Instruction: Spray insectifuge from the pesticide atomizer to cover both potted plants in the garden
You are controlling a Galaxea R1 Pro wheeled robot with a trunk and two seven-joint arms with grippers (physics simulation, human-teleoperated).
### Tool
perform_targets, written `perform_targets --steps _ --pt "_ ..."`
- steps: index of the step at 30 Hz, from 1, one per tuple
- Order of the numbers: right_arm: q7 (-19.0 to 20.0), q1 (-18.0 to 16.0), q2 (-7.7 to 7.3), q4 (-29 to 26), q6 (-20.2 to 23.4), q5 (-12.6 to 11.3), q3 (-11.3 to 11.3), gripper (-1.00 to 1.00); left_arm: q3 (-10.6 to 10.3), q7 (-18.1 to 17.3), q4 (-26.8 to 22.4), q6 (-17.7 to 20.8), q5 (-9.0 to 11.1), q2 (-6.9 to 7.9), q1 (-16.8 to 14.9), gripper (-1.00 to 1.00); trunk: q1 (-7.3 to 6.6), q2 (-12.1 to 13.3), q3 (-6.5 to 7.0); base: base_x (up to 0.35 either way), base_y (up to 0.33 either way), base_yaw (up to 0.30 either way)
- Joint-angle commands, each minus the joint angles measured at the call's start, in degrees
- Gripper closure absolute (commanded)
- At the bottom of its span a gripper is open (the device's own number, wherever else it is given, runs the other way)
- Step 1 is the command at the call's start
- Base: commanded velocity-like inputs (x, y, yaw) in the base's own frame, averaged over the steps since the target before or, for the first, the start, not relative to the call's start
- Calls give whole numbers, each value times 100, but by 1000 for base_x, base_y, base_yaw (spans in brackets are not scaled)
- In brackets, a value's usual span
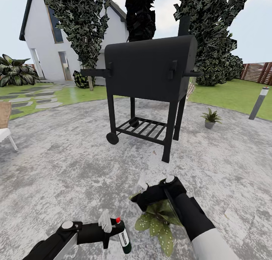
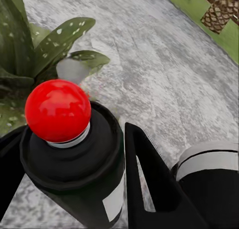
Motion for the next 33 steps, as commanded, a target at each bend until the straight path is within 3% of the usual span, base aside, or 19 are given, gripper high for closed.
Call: perform_targets --steps 1,4,6,8,10,13,14,17,20,21,22,23,25,27,28,29,30,31,33 --pt "-129 0 1 -65 -1 11 -265 100 23 80 148 -47 12 -6 -2 100 0 0 0 0 0 0" --pt "-244 0 -45 -698 7 18 -843 100 609 526 708 -468 64 -62 3 100 0 0 0 0 0 0" --pt "-261 0 -58 -918 13 29 -1475 100 859 609 1014 -550 114 -91 -2 100 0 0 0 0 0 0" --pt "-506 0 -60 -1071 12 34 -1758 100 920 630 1119 -565 148 -169 3 100 0 0 0 0 0 0" --pt "-1069 0 -43 -1166 15 35 -1823 100 938 638 1361 -568 140 -291 4 100 0 0 0 0 0 0" --pt "-2138 0 -22 -1202 26 2 -1853 100 947 635 1505 -569 136 -294 2 100 0 0 0 0 0 0" --pt "-2337 0 -40 -1208 23 -6 -1892 100 946 639 1514 -569 131 -307 2 100 0 0 0 0 0 0" --pt "-2600 0 -24 -1214 6 -24 -2620 100 953 686 1522 -569 131 -291 4 100 0 0 0 0 0 0" --pt "-2643 0 -63 -1214 41 -1 -2959 100 948 1173 1523 -569 145 -312 32 100 0 0 0 0 0 0" --pt "-2636 0 -66 -1219 39 12 -3247 -100 946 1428 1523 -569 148 -321 36 100 0 0 0 0 0 0" --pt "-2630 0 -68 -1234 37 22 -3527 -100 944 1595 1519 -569 145 -321 38 100 0 0 0 0 0 0" --pt "-2626 0 -136 -1243 46 35 -3952 -100 942 1731 1516 -569 143 -324 39 100 0 0 0 0 0 0" --pt "-2627 0 -415 -1202 51 44 -4540 -100 944 1812 1518 -569 137 -315 39 100 0 0 0 0 0 0" --pt "-2641 119 -537 -960 -81 192 -5252 -100 945 1841 1537 -569 133 -312 44 100 0 0 0 0 0 0" --pt "-2633 241 -548 -792 -352 389 -5645 -100 945 1843 1548 -569 133 -309 47 100 0 0 0 0 0 0" --pt "-2626 435 -552 -463 -766 816 -6074 -100 945 1844 1551 -569 132 -299 48 100 0 0 0 0 0 0" --pt "-2634 519 -556 -219 -972 1081 -6277 -100 945 1844 1553 -569 132 -297 48 100 0 0 0 0 0 0" --pt "-2643 586 -566 174 -1292 1477 -6629 -100 940 1844 1554 -569 125 -295 49 100 0 0 0 0 0 0" --pt "-2620 621 -573 432 -1731 1875 -7174 -100 937 1844 1551 -569 118 -295 49 100 0 0 0 0 0 0"
